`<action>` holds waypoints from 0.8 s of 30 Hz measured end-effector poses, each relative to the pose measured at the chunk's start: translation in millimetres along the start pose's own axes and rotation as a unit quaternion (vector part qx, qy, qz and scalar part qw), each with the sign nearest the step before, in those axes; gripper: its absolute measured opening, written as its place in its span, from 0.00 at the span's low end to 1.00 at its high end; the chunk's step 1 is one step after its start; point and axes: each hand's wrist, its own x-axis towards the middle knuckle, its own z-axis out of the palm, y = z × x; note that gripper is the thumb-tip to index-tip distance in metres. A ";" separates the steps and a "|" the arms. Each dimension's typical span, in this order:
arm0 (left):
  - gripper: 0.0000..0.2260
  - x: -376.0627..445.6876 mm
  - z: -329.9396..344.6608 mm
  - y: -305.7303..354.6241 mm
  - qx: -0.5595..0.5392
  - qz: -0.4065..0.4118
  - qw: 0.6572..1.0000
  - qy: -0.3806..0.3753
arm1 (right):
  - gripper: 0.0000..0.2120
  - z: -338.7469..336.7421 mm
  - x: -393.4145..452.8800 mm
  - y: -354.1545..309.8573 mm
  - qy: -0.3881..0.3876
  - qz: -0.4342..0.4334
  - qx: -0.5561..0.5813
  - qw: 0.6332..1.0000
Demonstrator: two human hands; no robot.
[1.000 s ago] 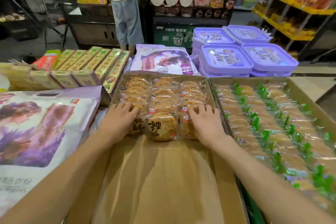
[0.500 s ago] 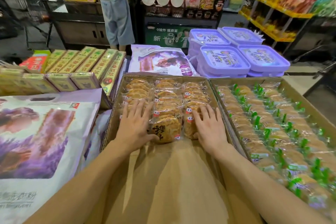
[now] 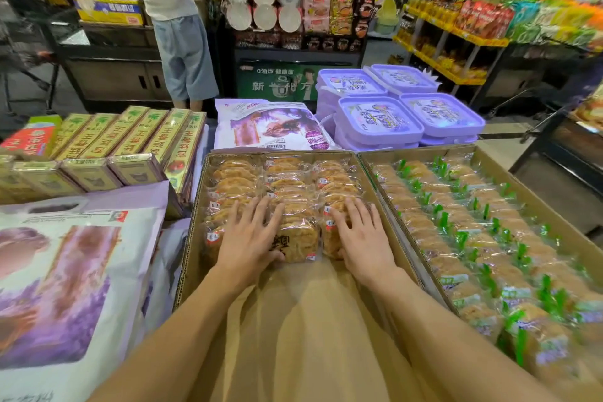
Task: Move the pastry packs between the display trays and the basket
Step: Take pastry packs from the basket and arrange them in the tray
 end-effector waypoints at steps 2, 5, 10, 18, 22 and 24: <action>0.47 -2.8 -4.4 2.1 0.003 -0.009 1.000 -0.006 | 0.46 -7.4 -3.1 -3.0 -0.021 0.004 -0.005 1.000; 0.48 -1.9 -10.7 8.4 0.001 -0.032 0.999 -0.034 | 0.46 -17.7 -12.1 -5.1 -0.025 0.015 0.002 1.000; 0.51 -23.0 -28.1 13.7 -0.007 -0.060 0.998 -0.030 | 0.44 -31.6 -44.2 -5.6 0.010 0.012 0.021 1.000; 0.30 -171.2 -90.2 22.6 -0.043 -0.185 0.972 0.137 | 0.31 -69.9 -117.5 -49.9 0.127 -0.123 0.147 0.973; 0.24 -321.6 -121.9 36.8 -0.010 -0.291 0.939 0.185 | 0.28 -90.3 -163.6 -130.2 0.130 -0.259 0.260 0.921; 0.24 -409.9 -133.0 47.0 -0.004 -0.372 0.915 0.155 | 0.27 -104.1 -201.1 -182.4 0.120 -0.335 0.305 0.883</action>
